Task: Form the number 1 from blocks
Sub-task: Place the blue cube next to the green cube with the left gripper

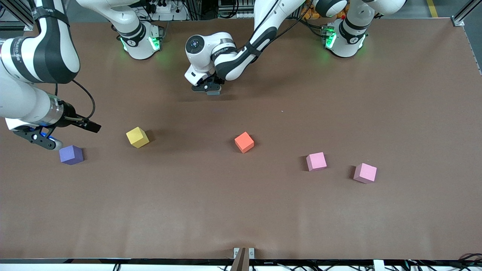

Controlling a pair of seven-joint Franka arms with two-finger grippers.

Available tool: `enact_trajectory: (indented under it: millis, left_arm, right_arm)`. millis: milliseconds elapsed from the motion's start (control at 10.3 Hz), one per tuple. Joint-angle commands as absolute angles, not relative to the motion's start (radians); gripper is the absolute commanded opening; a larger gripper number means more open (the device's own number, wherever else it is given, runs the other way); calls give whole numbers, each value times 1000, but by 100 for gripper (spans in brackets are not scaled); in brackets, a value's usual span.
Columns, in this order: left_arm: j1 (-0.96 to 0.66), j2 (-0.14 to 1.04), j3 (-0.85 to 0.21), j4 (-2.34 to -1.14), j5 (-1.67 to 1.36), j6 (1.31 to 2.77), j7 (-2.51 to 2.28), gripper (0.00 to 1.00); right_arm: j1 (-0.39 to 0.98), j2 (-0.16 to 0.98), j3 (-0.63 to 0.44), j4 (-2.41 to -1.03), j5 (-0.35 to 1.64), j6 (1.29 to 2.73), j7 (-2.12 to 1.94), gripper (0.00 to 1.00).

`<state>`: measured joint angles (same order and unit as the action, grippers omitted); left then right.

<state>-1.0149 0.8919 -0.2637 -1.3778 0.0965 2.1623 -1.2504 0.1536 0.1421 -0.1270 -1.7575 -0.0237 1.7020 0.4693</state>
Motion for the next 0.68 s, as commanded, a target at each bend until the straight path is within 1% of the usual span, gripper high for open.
enact_trajectory:
  millis: [0, 290, 484, 581]
  left_arm:
    - [-1006, 868, -265, -1404, 86, 2145, -1238, 100]
    - [-997, 829, -250, -1397, 87, 2125, -1247, 100]
    - [-980, 783, -210, -1396, 86, 2123, -1262, 100]
    - [-979, 767, -163, -1393, 87, 2123, -1291, 100]
  right_arm:
    - [160, 155, -129, -1741, 3, 1697, 489, 100]
    - [161, 156, -129, -1741, 5, 1697, 489, 100]
    - [175, 156, -129, -1743, 5, 1697, 489, 100]
    - [184, 163, -129, -1741, 5, 1700, 480, 100]
